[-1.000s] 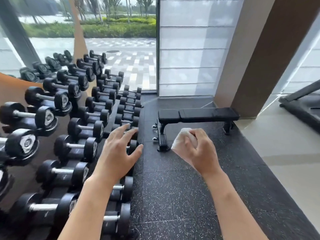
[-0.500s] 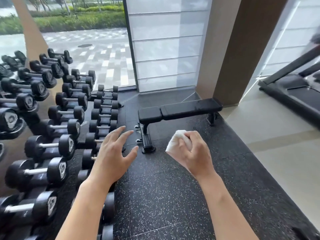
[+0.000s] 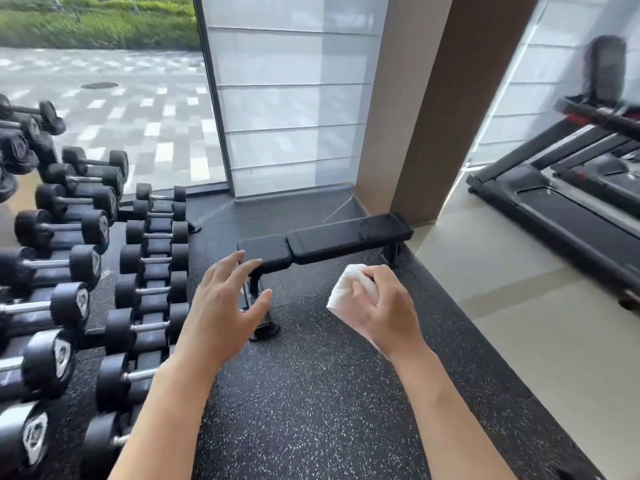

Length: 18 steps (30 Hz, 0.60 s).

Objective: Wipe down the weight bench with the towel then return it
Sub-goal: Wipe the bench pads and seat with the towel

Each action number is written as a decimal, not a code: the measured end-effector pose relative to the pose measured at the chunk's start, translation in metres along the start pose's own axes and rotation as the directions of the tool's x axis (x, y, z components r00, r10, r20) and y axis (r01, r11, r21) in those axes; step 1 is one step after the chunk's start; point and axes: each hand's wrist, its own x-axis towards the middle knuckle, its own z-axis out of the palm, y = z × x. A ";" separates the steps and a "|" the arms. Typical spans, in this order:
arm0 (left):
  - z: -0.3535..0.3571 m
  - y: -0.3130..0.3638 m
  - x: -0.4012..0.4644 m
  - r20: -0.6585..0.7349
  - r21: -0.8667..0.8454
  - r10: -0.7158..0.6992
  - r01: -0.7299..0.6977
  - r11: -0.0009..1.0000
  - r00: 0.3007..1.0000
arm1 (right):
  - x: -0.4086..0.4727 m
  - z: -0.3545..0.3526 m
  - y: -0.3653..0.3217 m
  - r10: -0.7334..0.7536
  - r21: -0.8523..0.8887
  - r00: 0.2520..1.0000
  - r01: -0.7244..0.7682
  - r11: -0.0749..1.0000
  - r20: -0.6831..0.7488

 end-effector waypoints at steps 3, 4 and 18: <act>-0.009 -0.023 0.038 0.000 -0.003 0.008 -0.008 1.000 1.000 | 0.039 0.025 -0.012 -0.013 -0.021 1.000 0.013 1.000 -0.012; -0.012 -0.031 0.049 -0.001 -0.007 0.011 -0.011 1.000 1.000 | 0.049 0.033 -0.016 -0.019 -0.027 1.000 0.018 0.999 -0.011; -0.013 -0.095 0.160 -0.019 -0.011 -0.005 0.005 1.000 1.000 | 0.166 0.100 -0.026 -0.065 0.007 0.998 0.065 0.998 0.025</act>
